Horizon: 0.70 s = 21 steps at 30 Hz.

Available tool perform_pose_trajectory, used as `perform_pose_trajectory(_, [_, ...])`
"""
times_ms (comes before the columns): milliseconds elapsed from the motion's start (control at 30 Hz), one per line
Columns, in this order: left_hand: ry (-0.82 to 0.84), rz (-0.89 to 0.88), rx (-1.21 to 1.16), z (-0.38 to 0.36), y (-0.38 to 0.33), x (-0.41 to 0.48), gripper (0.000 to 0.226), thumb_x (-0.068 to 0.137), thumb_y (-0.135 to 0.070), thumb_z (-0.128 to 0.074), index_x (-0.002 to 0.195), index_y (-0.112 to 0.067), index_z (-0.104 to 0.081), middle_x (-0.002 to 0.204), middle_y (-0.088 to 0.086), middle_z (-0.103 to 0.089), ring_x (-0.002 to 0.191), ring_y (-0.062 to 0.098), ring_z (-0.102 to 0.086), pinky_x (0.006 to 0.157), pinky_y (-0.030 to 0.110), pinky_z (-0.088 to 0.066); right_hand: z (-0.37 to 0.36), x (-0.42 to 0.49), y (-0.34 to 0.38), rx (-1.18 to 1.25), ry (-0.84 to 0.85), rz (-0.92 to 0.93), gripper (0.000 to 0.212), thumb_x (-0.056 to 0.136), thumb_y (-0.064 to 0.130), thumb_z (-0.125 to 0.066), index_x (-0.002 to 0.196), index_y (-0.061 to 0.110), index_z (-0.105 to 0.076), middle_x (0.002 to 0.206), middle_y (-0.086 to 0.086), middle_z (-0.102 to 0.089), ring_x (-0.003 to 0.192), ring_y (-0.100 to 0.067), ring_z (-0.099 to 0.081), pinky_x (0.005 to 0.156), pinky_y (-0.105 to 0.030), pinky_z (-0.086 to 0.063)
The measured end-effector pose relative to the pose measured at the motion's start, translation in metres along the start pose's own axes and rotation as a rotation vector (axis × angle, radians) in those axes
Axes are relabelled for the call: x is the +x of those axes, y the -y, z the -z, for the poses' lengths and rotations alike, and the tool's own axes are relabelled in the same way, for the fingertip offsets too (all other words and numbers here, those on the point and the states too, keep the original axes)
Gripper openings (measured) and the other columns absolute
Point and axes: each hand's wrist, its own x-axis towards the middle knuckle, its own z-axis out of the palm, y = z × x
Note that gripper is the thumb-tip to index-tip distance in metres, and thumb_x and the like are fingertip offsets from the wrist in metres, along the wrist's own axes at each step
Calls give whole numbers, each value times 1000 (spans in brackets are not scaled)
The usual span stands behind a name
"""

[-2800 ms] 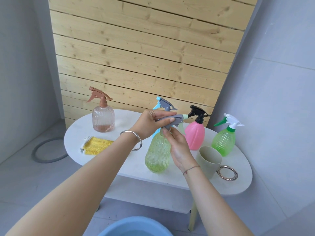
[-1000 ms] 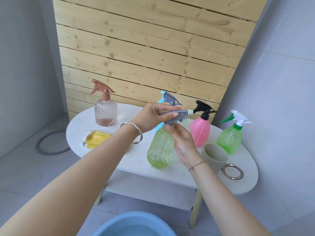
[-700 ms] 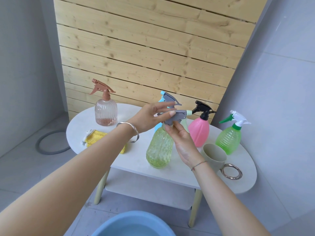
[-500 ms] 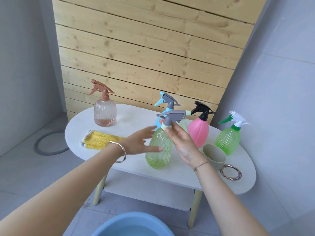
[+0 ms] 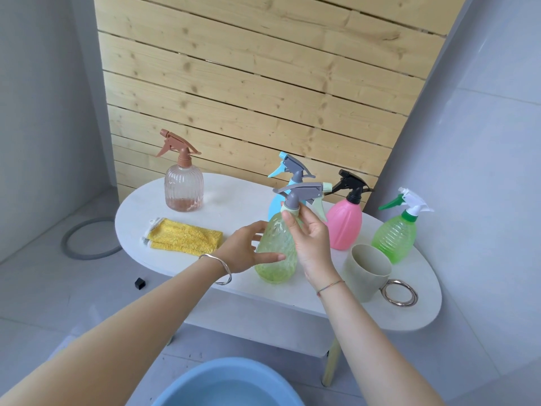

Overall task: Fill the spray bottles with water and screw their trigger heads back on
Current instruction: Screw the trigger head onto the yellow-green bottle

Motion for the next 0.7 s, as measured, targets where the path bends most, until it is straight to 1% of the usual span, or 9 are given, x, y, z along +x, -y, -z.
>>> perform_pose_trajectory(33, [-20, 1, -10, -2, -1, -1, 58, 71, -33, -83, 120, -24, -53, 117, -7, -61, 112, 14, -56, 93, 33, -51, 0, -1, 1, -38, -38, -1, 21, 88, 22, -67, 106, 33, -66, 110, 15, -68, 111, -1, -58, 96, -20, -44])
perform_pose_trajectory(133, [-58, 0, -5, -9, -3, -3, 60, 69, -35, -85, 117, -29, -49, 119, -9, -57, 111, 15, -55, 91, 32, -50, -6, -4, 6, -170, -223, -20, 30, 79, 23, -76, 107, 23, -64, 102, 21, -64, 104, 7, -55, 83, -3, -38])
perform_pose_trajectory(233, [3, 7, 5, -4, -5, -8, 72, 68, -32, -86, 127, -27, -45, 128, -11, -52, 116, 14, -52, 92, 28, -48, -11, -6, 13, -267, -279, 7, 25, 75, 19, -78, 95, 26, -65, 92, 22, -64, 93, 9, -56, 74, -2, -37])
perform_pose_trajectory(333, [63, 26, 30, 13, -10, -15, 81, 70, -29, -85, 137, -26, -40, 133, -13, -47, 116, 11, -50, 80, 11, -43, -11, -3, 19, -307, -155, 8, 24, 77, 19, -77, 94, 32, -65, 93, 23, -66, 94, 11, -58, 82, -9, -41])
perform_pose_trajectory(400, [73, 27, 51, 29, -12, -18, 85, 71, -28, -84, 141, -27, -36, 134, -12, -46, 116, 10, -50, 75, 6, -41, -12, 5, 32, -312, -51, 36, 27, 79, 17, -75, 97, 34, -63, 97, 23, -66, 97, 13, -57, 87, -9, -40])
perform_pose_trajectory(500, [27, 23, 44, 55, -17, -18, 84, 72, -29, -84, 141, -29, -37, 134, -12, -48, 118, 11, -51, 77, 8, -42, -22, 31, 56, -260, 77, 66, 25, 84, 16, -71, 106, 24, -64, 107, 10, -68, 99, 9, -59, 91, -10, -40])
perform_pose_trajectory(600, [-25, 4, 27, 80, -20, -11, 78, 74, -33, -81, 140, -30, -40, 133, -14, -50, 119, 9, -52, 76, 8, -44, -39, 63, 71, -196, 131, 55, 28, 86, 16, -68, 113, 16, -62, 112, -1, -69, 99, -5, -60, 96, -26, -43])
perform_pose_trajectory(633, [-39, -4, 18, 87, -21, -8, 75, 76, -32, -80, 140, -28, -41, 133, -13, -51, 119, 10, -52, 76, 8, -44, -44, 72, 73, -193, 153, 58, 28, 87, 15, -67, 115, 14, -61, 112, -1, -68, 97, -5, -60, 94, -26, -44])
perform_pose_trajectory(700, [-85, -13, 20, 105, -19, 2, 70, 78, -31, -78, 139, -24, -43, 133, -11, -52, 119, 11, -53, 83, 12, -44, -59, 91, 73, -204, 189, 63, 31, 89, 12, -64, 119, 8, -58, 115, -4, -66, 97, -3, -59, 87, -15, -45])
